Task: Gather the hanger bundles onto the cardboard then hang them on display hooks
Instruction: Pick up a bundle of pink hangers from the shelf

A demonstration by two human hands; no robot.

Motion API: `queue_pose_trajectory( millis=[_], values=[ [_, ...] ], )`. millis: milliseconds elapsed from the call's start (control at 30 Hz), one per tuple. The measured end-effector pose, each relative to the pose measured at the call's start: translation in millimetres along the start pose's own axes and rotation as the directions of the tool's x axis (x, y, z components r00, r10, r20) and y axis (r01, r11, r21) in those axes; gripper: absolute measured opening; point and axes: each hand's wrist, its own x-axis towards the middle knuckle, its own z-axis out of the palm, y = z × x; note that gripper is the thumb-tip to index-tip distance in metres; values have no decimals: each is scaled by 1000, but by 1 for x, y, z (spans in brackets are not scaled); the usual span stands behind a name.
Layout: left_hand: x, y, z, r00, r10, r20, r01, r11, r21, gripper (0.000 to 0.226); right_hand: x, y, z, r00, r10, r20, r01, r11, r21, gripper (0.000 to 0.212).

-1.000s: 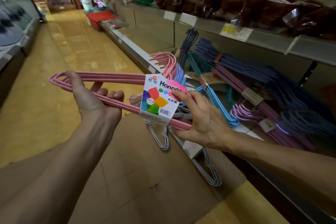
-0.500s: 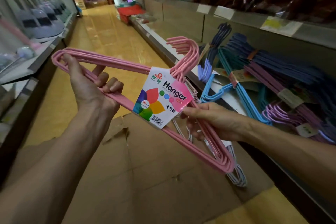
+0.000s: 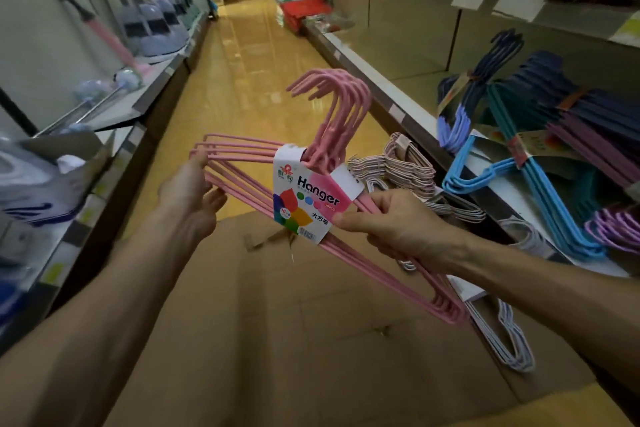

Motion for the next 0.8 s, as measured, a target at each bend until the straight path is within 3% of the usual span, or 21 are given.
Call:
queue_pose_trajectory(
  millis=[67,133,200,267,367,433,567,700,800],
  values=[
    [-2,-1,-2,994,79,-75,-71,992,106,17,3,3,8,1000,-5,-22,4,999,-36,50],
    [-7,-3,-1,974,225,-42,-209,950,234,4,6,6,15,999,5,-32,-7,998,-66,46],
    [-14,-6,1,932,350,96,-362,869,338,17,9,10,19,999,13,-44,-17,993,-113,40],
    [-24,-8,3,867,380,321,-489,770,410,32,11,12,22,999,19,-46,-25,990,-138,28],
    [-38,-13,11,707,262,657,-618,679,395,40,14,15,27,1000,25,-19,-27,988,-149,13],
    [-43,-18,18,654,223,723,-658,639,399,32,14,18,33,1000,18,-13,-20,987,-159,15],
    [-37,-26,30,706,330,627,-654,644,398,37,17,24,47,999,22,-44,-28,989,-143,17],
    [-27,-32,38,784,386,487,-586,719,374,29,19,22,61,997,26,-75,-35,992,-121,41],
    [-17,-31,38,807,361,468,-533,788,310,21,20,19,67,998,50,-42,-51,999,-8,27]
  ],
)
